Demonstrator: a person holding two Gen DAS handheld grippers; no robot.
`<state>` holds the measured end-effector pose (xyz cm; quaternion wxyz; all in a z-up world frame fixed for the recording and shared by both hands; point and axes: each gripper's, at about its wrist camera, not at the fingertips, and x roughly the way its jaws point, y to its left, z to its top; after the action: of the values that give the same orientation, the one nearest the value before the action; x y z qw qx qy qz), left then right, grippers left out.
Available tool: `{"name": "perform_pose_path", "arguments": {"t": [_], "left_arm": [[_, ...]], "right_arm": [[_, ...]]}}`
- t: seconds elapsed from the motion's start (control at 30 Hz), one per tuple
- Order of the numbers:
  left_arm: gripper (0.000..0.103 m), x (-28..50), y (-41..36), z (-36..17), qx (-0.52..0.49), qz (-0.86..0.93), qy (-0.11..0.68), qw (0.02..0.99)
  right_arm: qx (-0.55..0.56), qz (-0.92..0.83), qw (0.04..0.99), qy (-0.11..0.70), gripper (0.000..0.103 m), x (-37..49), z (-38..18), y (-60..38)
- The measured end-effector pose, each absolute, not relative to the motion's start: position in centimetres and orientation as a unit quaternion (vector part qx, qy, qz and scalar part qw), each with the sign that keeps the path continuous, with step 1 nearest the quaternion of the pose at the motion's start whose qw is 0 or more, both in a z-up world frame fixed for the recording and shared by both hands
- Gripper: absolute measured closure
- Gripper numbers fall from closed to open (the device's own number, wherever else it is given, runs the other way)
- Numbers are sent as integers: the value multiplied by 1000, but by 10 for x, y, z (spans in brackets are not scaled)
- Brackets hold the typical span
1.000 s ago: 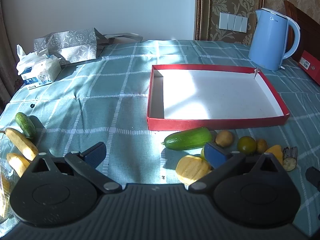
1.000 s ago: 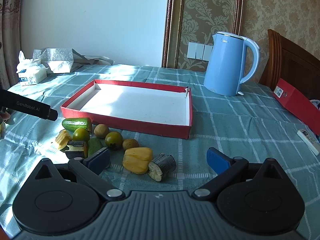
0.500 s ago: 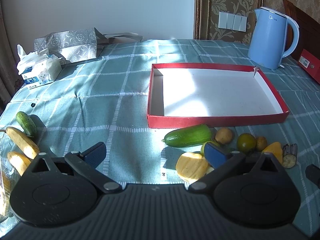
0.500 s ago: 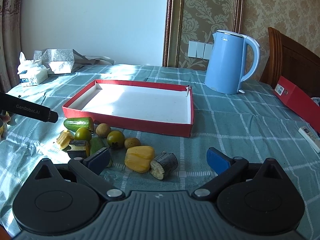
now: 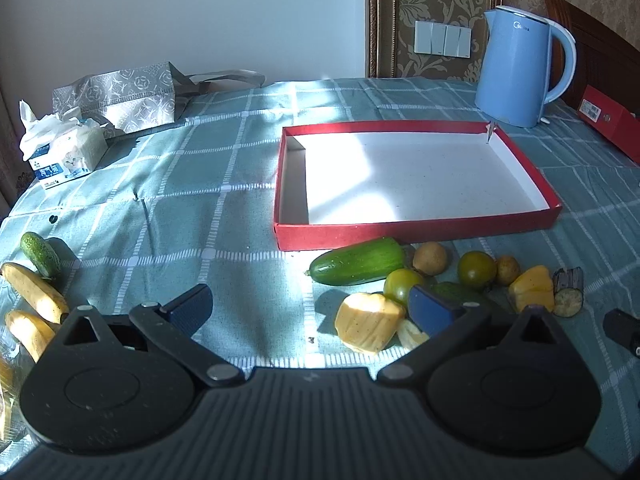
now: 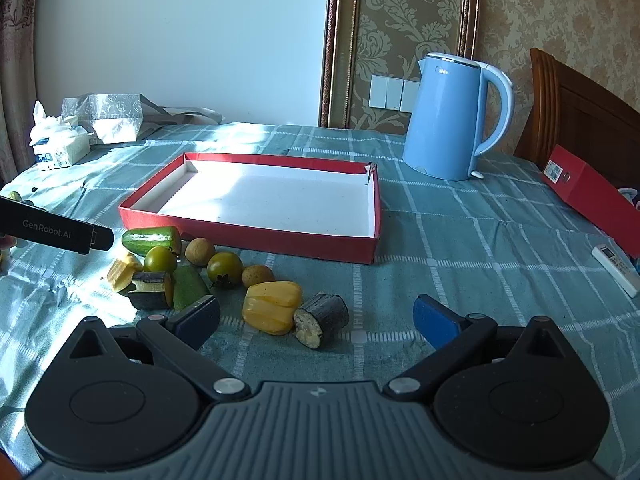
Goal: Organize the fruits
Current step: 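Move the left tool toward the yellow jackfruit chunk, then close the left tool on the yellow jackfruit chunk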
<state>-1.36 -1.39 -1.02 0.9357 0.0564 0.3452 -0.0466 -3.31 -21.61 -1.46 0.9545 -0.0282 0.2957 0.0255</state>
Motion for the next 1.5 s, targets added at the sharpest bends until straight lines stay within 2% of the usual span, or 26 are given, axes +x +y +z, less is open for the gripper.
{"name": "perform_pose_path", "arguments": {"t": [0.27, 0.47, 0.73, 1.17, 1.27, 1.37, 1.5], "left_arm": [[0, -17, -21, -15, 45, -84, 355, 930], [0, -16, -25, -25, 98, -109, 344, 927], [0, -4, -10, -39, 104, -116, 368, 917], [0, 1, -23, -50, 143, -154, 363, 908], [3, 6, -21, -54, 154, -148, 372, 903], [10, 8, -14, -57, 147, -153, 384, 899], [12, 10, -17, -58, 148, -167, 382, 897]], "right_arm": [[-25, 25, 953, 302, 0, -31, -18, -219], [-25, 24, 952, 304, 0, -32, -19, -220], [-18, 12, 951, 309, 0, -32, -21, -227], [-18, 11, 950, 311, 0, -27, -23, -226], [-18, 11, 949, 314, 0, -26, -23, -226], [-20, 10, 950, 313, 0, -26, -23, -226], [-18, 8, 949, 315, 0, -24, -23, -227]]}}
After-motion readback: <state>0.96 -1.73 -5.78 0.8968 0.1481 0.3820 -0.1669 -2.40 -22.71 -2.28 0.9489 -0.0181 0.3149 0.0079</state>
